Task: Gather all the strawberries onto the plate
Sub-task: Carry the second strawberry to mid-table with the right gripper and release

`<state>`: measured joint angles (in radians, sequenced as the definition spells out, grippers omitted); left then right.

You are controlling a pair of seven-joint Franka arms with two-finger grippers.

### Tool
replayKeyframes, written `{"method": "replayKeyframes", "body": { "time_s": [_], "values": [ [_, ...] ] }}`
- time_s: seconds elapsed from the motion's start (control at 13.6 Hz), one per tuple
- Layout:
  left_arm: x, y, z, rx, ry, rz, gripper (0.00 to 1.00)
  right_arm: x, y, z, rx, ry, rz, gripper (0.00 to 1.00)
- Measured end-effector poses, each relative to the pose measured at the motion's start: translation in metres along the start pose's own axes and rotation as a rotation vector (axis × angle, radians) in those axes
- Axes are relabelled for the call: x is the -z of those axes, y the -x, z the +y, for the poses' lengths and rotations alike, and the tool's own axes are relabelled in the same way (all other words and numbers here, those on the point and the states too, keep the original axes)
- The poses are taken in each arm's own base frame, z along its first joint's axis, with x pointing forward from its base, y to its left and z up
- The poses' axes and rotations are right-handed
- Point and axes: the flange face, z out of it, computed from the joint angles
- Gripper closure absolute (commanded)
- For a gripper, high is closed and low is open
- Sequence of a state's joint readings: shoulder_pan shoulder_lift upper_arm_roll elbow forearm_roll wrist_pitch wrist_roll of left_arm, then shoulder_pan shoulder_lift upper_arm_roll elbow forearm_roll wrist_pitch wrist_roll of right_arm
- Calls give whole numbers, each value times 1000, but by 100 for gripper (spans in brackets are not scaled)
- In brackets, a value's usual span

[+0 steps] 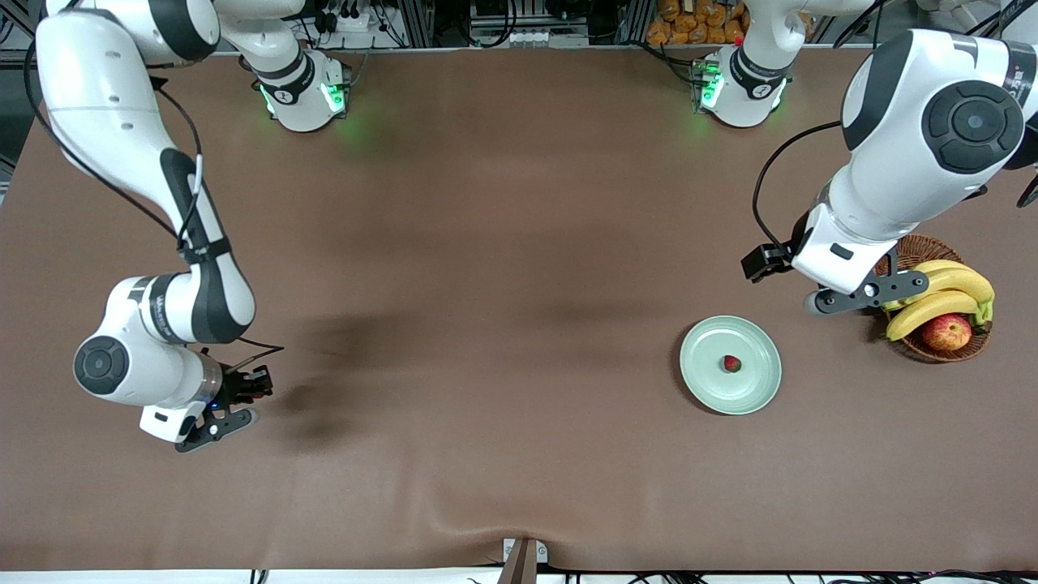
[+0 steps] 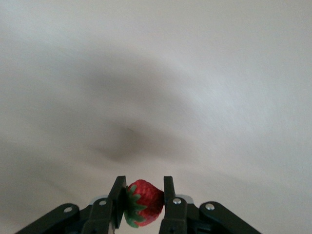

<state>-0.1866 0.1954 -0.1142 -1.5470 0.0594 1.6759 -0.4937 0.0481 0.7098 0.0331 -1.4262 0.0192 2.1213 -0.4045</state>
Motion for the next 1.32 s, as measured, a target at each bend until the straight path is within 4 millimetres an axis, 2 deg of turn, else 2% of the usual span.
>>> {"method": "replayKeyframes", "body": {
  "time_s": [0.15, 0.22, 0.44, 0.51, 0.59, 0.81, 0.96, 1.18, 1.25, 1.32],
  "values": [
    [2, -8, -16, -64, 2, 4, 0, 20, -25, -61, 90, 10, 29, 100],
    [2, -17, -34, -137, 4, 5, 0, 23, -36, -94, 136, 11, 36, 100],
    [-1, -43, -109, -294, 12, -1, 0, 18, -59, -178, 254, 20, 80, 100],
    [-2, -47, -123, -312, 15, -3, 0, 14, -66, -207, 293, 25, 107, 100],
    [-2, -48, -126, -322, 16, -3, 0, 8, -71, -238, 336, 29, 137, 100],
    [-1, -43, -108, -344, 44, -6, 0, -31, -82, -325, 445, 37, 242, 100],
    [-1, -42, -104, -344, 63, -9, 0, -60, -82, -369, 499, 38, 300, 100],
    [-1, -41, -100, -317, 66, -10, 0, -90, -80, -416, 555, 33, 350, 98],
    [-1, -38, -93, -295, 69, -11, 0, -95, -81, -428, 557, 28, 357, 59],
    [0, -34, -81, -265, 71, -13, 0, -99, -82, -436, 551, 24, 363, 1]
  ]
}}
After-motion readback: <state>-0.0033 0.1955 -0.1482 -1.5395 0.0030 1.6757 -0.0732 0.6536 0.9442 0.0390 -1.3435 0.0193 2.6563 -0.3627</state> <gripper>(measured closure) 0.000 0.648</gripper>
